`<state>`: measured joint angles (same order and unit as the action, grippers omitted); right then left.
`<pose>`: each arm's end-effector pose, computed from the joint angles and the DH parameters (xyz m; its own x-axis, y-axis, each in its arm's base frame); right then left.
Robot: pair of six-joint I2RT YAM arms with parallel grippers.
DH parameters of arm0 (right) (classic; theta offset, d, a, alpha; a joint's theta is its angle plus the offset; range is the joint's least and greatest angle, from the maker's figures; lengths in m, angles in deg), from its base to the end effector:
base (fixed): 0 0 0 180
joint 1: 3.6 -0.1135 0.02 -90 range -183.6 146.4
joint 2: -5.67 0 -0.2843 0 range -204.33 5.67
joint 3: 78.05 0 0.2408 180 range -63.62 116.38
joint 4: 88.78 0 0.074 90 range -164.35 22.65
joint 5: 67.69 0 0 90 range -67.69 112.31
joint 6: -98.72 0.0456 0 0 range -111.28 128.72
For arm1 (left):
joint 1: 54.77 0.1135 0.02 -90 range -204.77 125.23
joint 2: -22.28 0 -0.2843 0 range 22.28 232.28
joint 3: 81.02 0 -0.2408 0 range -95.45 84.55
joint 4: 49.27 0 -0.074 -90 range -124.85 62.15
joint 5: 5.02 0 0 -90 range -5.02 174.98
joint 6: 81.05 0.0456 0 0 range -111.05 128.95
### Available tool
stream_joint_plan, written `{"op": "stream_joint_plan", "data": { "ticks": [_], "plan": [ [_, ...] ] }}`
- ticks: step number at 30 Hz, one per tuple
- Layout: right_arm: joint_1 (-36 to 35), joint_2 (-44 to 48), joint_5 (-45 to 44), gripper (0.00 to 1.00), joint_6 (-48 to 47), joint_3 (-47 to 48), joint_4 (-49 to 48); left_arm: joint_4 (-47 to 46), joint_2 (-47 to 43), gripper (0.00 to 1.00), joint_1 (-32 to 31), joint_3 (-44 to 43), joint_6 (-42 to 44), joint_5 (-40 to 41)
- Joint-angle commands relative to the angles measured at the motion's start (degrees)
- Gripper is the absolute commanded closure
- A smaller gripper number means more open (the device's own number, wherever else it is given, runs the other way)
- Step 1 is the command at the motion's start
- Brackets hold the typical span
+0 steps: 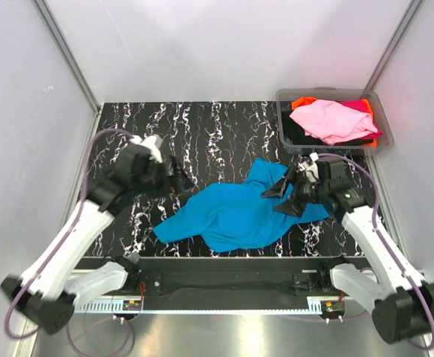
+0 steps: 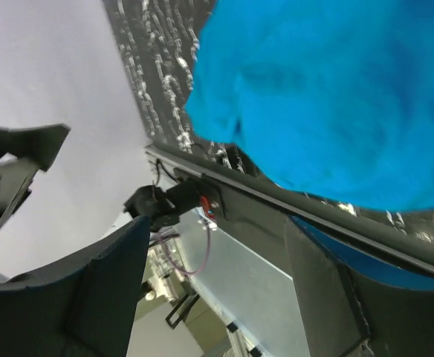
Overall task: Fold and stack the t-shirts
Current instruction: Move the tshirt to the center of the board, then flatten the tshirt out
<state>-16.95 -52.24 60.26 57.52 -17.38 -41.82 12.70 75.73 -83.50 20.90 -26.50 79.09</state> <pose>0.1768 0.0708 0.2893 -0.9066 0.3947 -0.1496 0.1079 0.5594 0.8218 0.1420 -0.0832 0.3698 -0.7521 -0.2457 -0.6116 0.1393 0.8477 -0.5118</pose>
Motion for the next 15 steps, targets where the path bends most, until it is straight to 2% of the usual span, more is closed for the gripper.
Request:
{"op": "stream_joint_plan", "data": {
  "ticks": [1,6,9,12,15],
  "plan": [
    [0.16,5.8,-5.84,0.2,-2.73,1.57,4.89,-0.6,7.52,0.05,-0.27,2.83,-4.9,-8.92],
    [0.86,-1.31,-13.59,0.25,-10.81,3.32,11.13,-4.39,13.95,0.08,-3.96,3.46,-3.59,-6.15],
    [1.92,-7.99,-18.87,0.29,-15.03,7.1,12.98,-4.13,21.94,0.09,-5.19,3.36,-1.91,-9.12],
    [3.23,-14.41,-24.59,0.32,-19.24,10.53,14.13,-3.96,27.84,0.17,-8.17,3.98,-0.68,-10.11],
    [4.2,-20.56,-27.49,0.33,-23.03,12.99,14.49,-3.78,28.38,0.12,-10.72,4.85,-0.94,-5.38]
  ]
}}
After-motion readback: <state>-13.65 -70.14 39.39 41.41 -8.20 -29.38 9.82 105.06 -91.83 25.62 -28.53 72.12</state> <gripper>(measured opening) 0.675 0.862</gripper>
